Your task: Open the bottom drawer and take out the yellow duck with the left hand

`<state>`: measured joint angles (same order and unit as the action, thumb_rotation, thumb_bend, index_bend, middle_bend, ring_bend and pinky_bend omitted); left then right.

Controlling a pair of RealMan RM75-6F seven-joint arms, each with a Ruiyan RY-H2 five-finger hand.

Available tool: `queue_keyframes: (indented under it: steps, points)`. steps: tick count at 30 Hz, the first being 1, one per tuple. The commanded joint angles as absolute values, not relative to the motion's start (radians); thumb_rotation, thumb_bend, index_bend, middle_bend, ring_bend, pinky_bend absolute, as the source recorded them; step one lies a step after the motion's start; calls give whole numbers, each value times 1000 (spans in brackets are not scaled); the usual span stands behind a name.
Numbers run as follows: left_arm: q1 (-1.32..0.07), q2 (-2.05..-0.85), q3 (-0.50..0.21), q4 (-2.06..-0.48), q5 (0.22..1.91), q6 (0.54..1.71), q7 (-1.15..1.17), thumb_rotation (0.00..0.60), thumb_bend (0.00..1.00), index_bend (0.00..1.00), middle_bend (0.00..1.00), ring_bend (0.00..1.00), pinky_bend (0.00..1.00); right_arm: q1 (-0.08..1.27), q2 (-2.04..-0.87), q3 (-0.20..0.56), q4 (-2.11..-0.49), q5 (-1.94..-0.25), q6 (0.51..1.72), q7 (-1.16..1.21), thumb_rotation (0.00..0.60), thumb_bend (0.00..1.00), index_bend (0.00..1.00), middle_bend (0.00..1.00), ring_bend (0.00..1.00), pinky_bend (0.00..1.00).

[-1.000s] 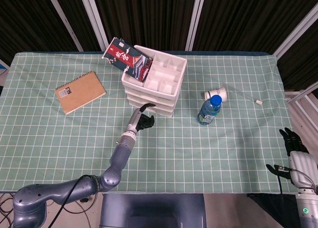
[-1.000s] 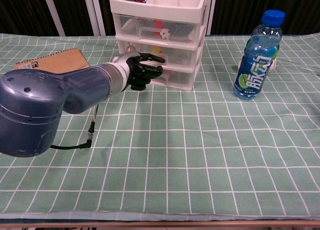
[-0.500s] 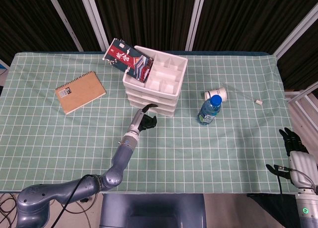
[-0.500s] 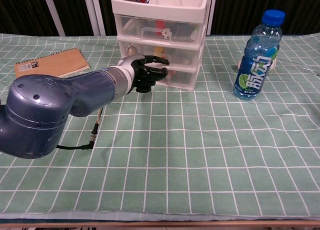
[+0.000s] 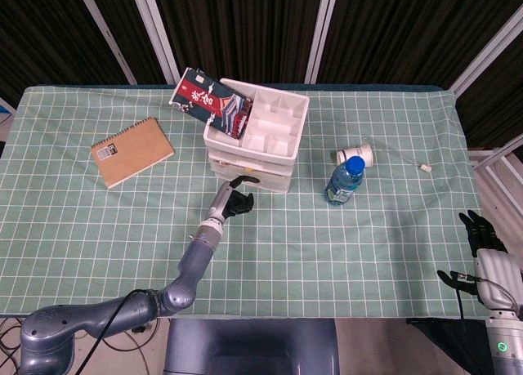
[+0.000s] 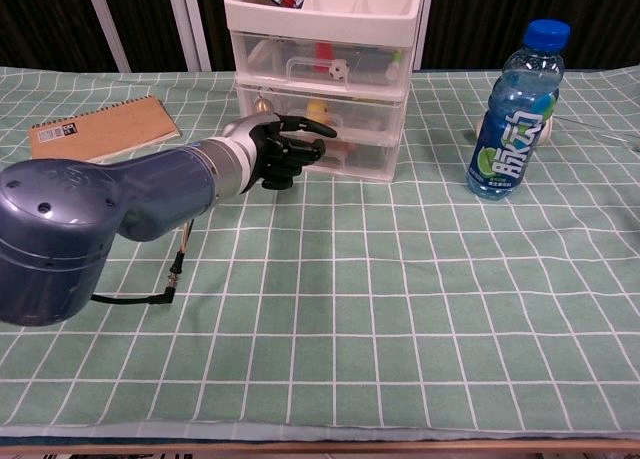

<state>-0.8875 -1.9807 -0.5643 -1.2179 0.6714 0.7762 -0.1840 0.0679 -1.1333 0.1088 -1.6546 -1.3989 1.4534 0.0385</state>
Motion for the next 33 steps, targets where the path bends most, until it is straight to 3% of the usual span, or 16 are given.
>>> queue_keyframes:
  steps: [1,7,11,21,33]
  points:
    - [-863,-1956,-546,-1260,675,782,-185,600,595,309,1000,1000,1000,67,-1133,108,-1656,-1400,1455,38,600,52,0,0,0,229]
    - [-786,-1881,-481,-1404,706,815,-175,600,595,323,1000,1000,1000,67,-1134,110,-1655,-1399,1455,39,600,57,0,0,0,228]
    - [-768,-1845,-430,-1452,823,900,-110,600,595,324,1000,1000,1000,67,-1133,109,-1658,-1399,1455,39,600,60,0,0,0,228]
    - [-828,-1830,-342,-1385,1061,1061,165,600,592,315,1000,1000,1000,67,-1131,110,-1661,-1396,1452,42,600,64,0,0,0,229]
    - [-898,-1883,-352,-1251,1050,1089,375,600,589,312,1000,1000,1000,67,-1130,109,-1663,-1393,1449,44,600,65,0,0,0,229]
